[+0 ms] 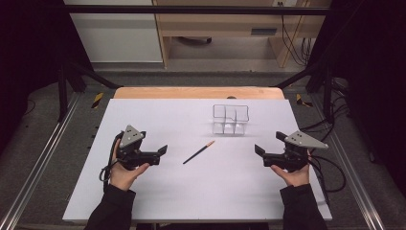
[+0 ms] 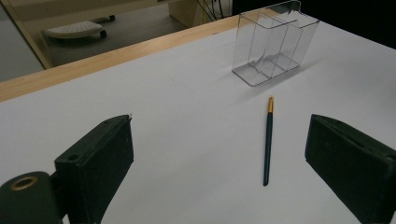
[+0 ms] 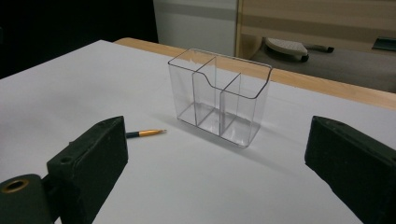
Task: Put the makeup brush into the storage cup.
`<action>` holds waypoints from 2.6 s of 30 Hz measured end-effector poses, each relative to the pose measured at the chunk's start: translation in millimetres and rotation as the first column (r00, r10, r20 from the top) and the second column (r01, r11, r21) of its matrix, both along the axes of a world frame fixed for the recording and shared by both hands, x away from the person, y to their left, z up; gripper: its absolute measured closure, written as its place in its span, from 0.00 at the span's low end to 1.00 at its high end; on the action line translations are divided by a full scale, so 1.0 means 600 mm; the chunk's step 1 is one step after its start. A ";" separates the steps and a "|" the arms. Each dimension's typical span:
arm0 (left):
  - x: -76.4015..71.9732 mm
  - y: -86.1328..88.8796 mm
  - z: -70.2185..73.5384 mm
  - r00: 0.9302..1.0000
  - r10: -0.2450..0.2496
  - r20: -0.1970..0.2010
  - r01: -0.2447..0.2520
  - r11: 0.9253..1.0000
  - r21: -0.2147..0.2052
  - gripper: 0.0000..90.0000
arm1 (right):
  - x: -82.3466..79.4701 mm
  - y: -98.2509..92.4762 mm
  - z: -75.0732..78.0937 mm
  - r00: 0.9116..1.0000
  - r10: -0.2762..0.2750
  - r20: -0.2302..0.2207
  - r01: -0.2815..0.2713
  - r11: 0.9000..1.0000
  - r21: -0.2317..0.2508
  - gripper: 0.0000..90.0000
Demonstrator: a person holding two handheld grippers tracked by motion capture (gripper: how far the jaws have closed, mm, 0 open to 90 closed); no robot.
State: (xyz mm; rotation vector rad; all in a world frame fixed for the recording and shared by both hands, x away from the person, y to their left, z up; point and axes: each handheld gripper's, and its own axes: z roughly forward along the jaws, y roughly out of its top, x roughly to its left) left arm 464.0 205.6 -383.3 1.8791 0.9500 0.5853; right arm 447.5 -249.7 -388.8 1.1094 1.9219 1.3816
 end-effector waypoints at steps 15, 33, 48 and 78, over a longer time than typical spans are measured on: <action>0.024 -0.056 0.006 0.999 -0.047 -0.017 0.047 0.998 0.049 0.08 | -0.002 0.000 0.001 1.000 -0.003 0.001 0.003 1.000 0.001 0.07; 0.050 -0.113 -0.003 0.994 -0.094 -0.050 0.099 0.989 0.108 0.08 | -0.001 0.005 -0.001 1.000 0.005 -0.004 -0.005 1.000 -0.012 0.07; 0.079 -0.160 -0.022 0.988 -0.112 -0.104 0.129 0.977 0.169 0.09 | 0.000 0.008 -0.002 1.000 0.011 -0.012 -0.011 1.000 -0.011 0.07; 0.133 -0.230 -0.089 0.957 -0.138 -0.255 0.208 0.939 0.273 0.21 | 0.001 0.008 -0.003 1.000 0.022 -0.020 -0.022 1.000 -0.019 0.06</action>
